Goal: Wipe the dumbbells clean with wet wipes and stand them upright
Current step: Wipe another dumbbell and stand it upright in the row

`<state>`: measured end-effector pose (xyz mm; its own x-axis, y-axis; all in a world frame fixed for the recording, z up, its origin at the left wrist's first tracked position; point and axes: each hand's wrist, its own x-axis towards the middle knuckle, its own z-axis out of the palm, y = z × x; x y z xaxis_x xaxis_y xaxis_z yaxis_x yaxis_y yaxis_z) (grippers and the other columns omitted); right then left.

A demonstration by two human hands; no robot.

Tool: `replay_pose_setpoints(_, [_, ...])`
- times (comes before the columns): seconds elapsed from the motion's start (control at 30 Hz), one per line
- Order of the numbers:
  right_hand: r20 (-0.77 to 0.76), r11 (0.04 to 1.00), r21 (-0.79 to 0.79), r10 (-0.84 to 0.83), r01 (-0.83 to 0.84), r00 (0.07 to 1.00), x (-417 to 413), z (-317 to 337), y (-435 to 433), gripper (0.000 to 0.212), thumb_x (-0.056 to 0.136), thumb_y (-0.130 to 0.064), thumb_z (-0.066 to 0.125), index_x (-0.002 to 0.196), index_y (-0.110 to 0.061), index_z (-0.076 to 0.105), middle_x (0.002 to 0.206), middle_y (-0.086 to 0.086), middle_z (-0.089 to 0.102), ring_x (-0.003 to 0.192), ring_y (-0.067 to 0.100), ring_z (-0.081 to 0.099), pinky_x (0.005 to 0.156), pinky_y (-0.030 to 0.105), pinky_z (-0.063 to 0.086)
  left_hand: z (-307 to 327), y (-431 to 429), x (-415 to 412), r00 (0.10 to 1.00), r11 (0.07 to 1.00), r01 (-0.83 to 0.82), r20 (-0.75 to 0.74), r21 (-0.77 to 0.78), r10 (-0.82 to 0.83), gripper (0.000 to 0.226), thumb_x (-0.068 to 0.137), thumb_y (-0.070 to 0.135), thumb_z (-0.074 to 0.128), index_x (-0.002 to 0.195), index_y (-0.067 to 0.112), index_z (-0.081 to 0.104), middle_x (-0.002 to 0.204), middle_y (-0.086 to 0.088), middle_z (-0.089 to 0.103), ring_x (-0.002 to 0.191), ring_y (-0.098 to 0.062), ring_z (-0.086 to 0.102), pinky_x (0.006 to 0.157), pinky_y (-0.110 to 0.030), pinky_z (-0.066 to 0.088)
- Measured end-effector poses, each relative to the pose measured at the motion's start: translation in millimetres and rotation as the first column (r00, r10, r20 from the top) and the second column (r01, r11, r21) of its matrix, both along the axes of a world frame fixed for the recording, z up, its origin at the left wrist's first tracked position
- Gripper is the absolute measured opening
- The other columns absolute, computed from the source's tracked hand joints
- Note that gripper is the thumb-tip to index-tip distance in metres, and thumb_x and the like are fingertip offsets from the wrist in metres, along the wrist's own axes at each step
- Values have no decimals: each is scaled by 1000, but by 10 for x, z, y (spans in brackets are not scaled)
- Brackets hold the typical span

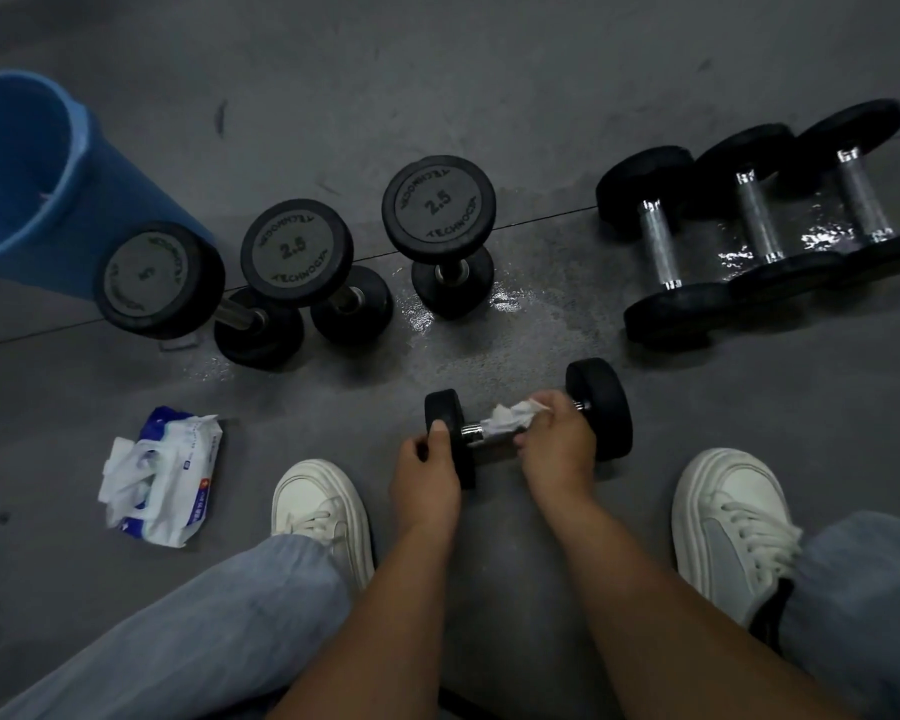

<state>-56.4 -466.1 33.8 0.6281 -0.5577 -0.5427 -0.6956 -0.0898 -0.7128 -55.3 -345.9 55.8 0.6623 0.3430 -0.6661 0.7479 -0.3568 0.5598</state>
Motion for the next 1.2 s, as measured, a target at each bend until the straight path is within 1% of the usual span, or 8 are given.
replay_pose_setpoints(0.13, [-23,937,-38,347,-347,938,20,51,57,19,88,-4,52,103,-10,63,92,3,59,80,14,55,70,17,39,-10,6,-5,1000,1000,-6,5,-15,6,33,98,50,47,106,21,60,105,-3,66,96,-21,61,84,-32,43])
replay_pose_setpoints(0.27, [-26,946,-171,275,-275,961,18,67,45,18,88,-13,55,104,-18,62,97,-2,59,85,16,55,76,26,45,-10,7,-5,1000,1000,-8,-3,-17,7,32,99,50,47,105,21,59,104,-2,66,97,-21,61,83,-30,42])
replay_pose_setpoints(0.37, [-159,838,37,542,-544,825,11,69,2,6,88,-22,61,82,-21,63,86,2,66,77,20,61,74,29,49,-13,5,-4,1000,1000,3,-3,-16,-3,32,99,50,47,104,21,59,106,-5,66,100,-24,61,87,-33,45])
replay_pose_setpoints(0.53, [-140,995,95,-25,39,990,96,69,-123,11,84,-18,59,83,-9,66,66,6,67,55,21,63,53,29,50,-46,0,3,1000,999,-12,6,-44,12,30,99,49,47,104,22,58,107,-4,66,99,-22,61,85,-32,43])
replay_pose_setpoints(0.8, [-405,599,638,-273,484,873,-4,145,24,17,91,7,44,82,-1,57,65,14,62,42,13,59,38,15,46,-92,18,3,1000,1000,-9,4,0,9,33,98,51,47,101,20,60,105,-6,67,99,-25,62,93,-37,47])
replay_pose_setpoints(0.9, [-136,813,521,-222,260,966,194,295,-1,9,88,2,52,87,-2,61,80,19,65,55,18,63,48,25,54,-90,6,20,1000,1000,-8,4,17,8,37,98,51,47,105,18,61,108,-7,67,102,-27,61,96,-39,47])
replay_pose_setpoints(1.0, [10,997,-48,55,-54,998,504,455,-133,8,85,-14,59,91,-14,65,85,5,67,76,22,64,65,30,50,-91,26,19,1000,1000,-5,5,12,4,38,98,50,47,106,16,61,108,-8,67,101,-26,61,91,-36,46])
replay_pose_setpoints(1.2, [-490,679,-268,514,-683,704,209,325,-77,26,97,-21,45,119,-9,55,126,12,54,107,31,59,87,36,46,-63,12,14,1000,1000,-7,8,5,7,38,99,49,47,108,15,61,105,-6,65,99,-25,60,83,-30,41])
